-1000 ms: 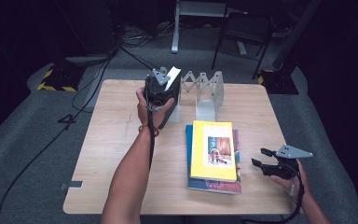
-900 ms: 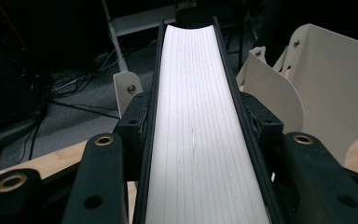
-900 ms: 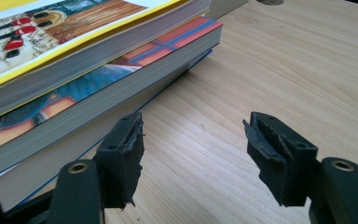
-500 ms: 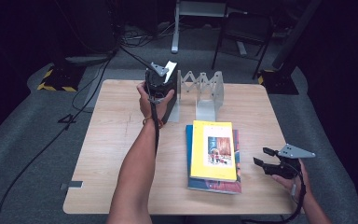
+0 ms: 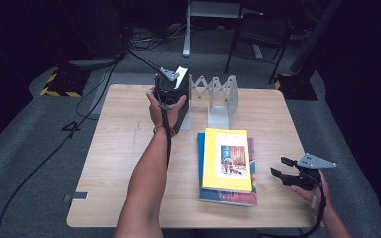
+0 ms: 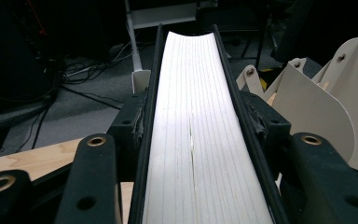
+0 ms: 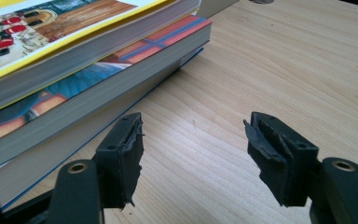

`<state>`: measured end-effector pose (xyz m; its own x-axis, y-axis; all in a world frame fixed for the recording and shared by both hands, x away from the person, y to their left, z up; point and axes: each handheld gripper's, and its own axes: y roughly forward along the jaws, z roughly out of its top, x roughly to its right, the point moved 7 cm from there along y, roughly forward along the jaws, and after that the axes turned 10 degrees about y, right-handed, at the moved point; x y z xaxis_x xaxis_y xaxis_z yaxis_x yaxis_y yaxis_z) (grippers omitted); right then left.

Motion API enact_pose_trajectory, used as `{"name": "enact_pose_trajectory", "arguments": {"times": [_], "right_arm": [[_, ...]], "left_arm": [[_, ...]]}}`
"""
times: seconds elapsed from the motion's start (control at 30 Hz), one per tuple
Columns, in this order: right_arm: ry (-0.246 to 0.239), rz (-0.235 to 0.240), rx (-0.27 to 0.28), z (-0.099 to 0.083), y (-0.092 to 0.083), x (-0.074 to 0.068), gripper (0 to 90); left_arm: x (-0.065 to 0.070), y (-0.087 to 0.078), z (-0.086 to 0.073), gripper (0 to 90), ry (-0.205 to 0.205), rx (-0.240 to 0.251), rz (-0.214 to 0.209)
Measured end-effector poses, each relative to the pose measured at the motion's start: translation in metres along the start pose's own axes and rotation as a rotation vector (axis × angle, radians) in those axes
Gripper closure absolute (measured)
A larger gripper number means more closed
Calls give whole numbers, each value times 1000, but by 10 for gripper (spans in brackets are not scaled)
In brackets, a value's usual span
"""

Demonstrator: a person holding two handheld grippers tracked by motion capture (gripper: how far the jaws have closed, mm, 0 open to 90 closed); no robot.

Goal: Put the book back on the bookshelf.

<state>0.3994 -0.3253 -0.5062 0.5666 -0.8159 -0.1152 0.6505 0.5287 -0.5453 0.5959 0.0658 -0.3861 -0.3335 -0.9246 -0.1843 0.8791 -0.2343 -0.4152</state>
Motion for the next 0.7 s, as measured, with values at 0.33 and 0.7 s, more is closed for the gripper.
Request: {"name": "enact_pose_trajectory", "arguments": {"times": [0.33,0.7], "right_arm": [[-10,-2,-17,-2,4,1,360],[-22,-5,-19,-1,3,-2,358]], "left_arm": [[6,-4,-7,462,24,-10,-2],[2,-15,-12,434,48,-27,-19]]}}
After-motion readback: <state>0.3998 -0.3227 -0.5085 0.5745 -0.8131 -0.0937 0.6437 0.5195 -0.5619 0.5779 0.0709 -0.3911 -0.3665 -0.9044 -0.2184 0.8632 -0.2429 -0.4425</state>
